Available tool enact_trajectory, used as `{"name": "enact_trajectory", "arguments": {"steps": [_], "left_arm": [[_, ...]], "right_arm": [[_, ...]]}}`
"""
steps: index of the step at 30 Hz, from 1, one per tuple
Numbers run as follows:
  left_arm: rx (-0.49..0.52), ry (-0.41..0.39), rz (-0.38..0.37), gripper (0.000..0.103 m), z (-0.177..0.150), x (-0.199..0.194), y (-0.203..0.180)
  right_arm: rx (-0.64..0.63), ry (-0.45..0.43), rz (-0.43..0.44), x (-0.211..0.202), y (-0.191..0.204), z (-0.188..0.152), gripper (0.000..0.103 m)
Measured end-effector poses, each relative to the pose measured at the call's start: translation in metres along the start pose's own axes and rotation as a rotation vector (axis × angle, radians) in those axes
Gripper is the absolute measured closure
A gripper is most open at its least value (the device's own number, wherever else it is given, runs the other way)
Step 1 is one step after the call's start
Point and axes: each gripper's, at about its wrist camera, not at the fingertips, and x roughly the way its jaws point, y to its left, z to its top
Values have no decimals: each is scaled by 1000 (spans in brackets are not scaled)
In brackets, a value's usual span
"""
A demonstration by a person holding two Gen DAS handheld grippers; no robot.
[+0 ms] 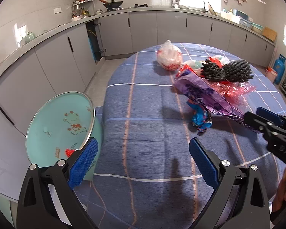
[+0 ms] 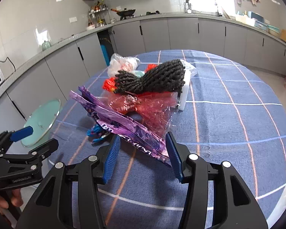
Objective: Collect trash
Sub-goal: 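Move both open tools back toward the remaining trash on the table, then grasp the purple snack wrapper with the right tool while the left tool grasps the blue-red wrapper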
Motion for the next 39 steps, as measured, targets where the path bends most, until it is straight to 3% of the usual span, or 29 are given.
{"name": "enact_trajectory", "arguments": {"steps": [14,18,23,29,36,39], "left_arm": [[-17,6,16,8,3,1,3],[-22,8,14,8,2,0,4],[-25,4,5,9,2,-1,5],[-22,-12,-24,10,6,-1,-1],[44,-53,-102,26,23,8,-34],[69,-61,-126,28,31,17,-52]], "right_arm": [[-131,149,3,41,14,12,52],[-126,168,4,42,13,8,72],[-103,130,43,22,13,2,97],[-41,40,72,-9,6,3,98],[4,-89,37,-40,-7,14,98],[28,-98,20,-43,-17,14,98]]}}
